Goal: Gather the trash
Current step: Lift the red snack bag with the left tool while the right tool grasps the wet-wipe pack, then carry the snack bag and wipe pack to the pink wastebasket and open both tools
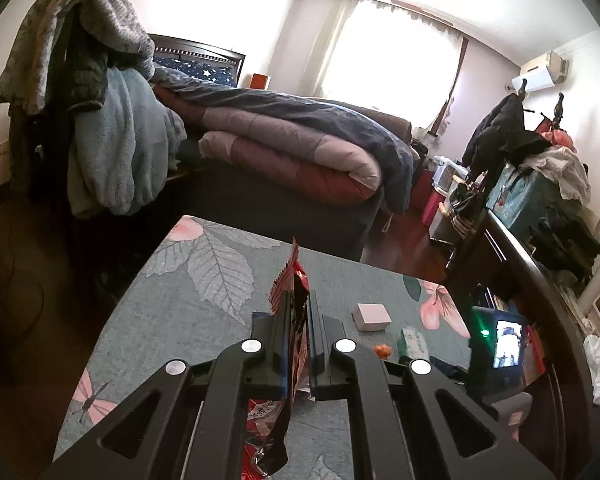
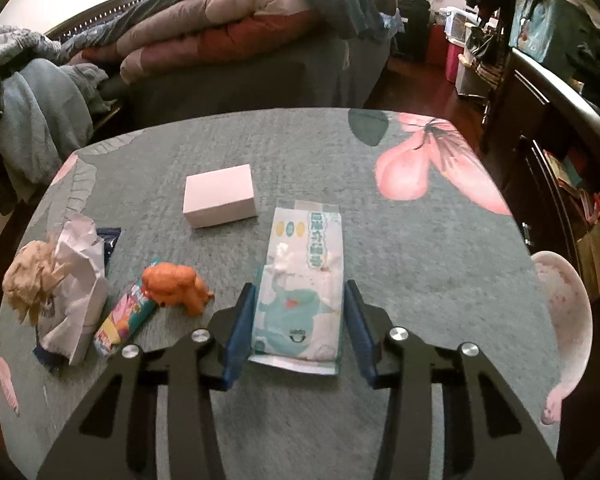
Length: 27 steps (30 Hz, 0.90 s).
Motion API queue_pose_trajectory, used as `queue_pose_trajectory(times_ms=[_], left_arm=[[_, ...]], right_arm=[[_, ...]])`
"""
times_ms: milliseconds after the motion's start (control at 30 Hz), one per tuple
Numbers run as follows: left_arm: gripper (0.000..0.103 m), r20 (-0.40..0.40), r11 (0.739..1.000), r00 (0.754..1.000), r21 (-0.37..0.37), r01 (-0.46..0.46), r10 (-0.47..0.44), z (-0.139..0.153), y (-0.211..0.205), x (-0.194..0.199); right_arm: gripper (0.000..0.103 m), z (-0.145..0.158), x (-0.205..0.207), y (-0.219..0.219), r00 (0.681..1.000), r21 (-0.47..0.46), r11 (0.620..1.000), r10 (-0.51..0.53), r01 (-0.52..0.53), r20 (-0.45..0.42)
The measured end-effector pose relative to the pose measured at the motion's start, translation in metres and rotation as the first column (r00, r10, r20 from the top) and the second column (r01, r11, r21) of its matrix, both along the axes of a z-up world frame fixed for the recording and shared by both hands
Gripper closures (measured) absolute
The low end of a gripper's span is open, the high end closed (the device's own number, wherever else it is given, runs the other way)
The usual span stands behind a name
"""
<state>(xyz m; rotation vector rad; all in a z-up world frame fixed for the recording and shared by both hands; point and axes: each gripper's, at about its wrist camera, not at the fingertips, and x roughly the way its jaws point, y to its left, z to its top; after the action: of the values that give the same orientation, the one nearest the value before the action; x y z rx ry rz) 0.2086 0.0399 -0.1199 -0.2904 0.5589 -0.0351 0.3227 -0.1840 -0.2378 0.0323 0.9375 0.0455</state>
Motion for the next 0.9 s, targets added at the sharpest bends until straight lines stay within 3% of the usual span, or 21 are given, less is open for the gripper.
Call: queue_pose_trajectory(times_ms=[200, 500, 900], left_arm=[[0.096, -0.009, 0.999, 0.999, 0.017, 0.035, -0.035, 0.002, -0.026, -0.002], [0.096, -0.039, 0.994, 0.995, 0.062, 0.094, -0.092, -0.001, -0.075, -0.001], [0.096, -0.077, 0.961, 0.970, 0.137, 0.240, -0.232, -0.010, -0.171, 0.008]], right_arm=[[0.058, 0.013, -0.029, -0.027, 1.000, 0.061, 0.998, -0.008, 0.007, 0.020], [0.058, 0.026, -0.068, -0.071, 0.996, 0.075, 0.996, -0.055, 0.050, 0.069], [0.058, 0.026, -0.102, -0.148, 0.979, 0.079, 0.983, -0.173, 0.165, 0.109]])
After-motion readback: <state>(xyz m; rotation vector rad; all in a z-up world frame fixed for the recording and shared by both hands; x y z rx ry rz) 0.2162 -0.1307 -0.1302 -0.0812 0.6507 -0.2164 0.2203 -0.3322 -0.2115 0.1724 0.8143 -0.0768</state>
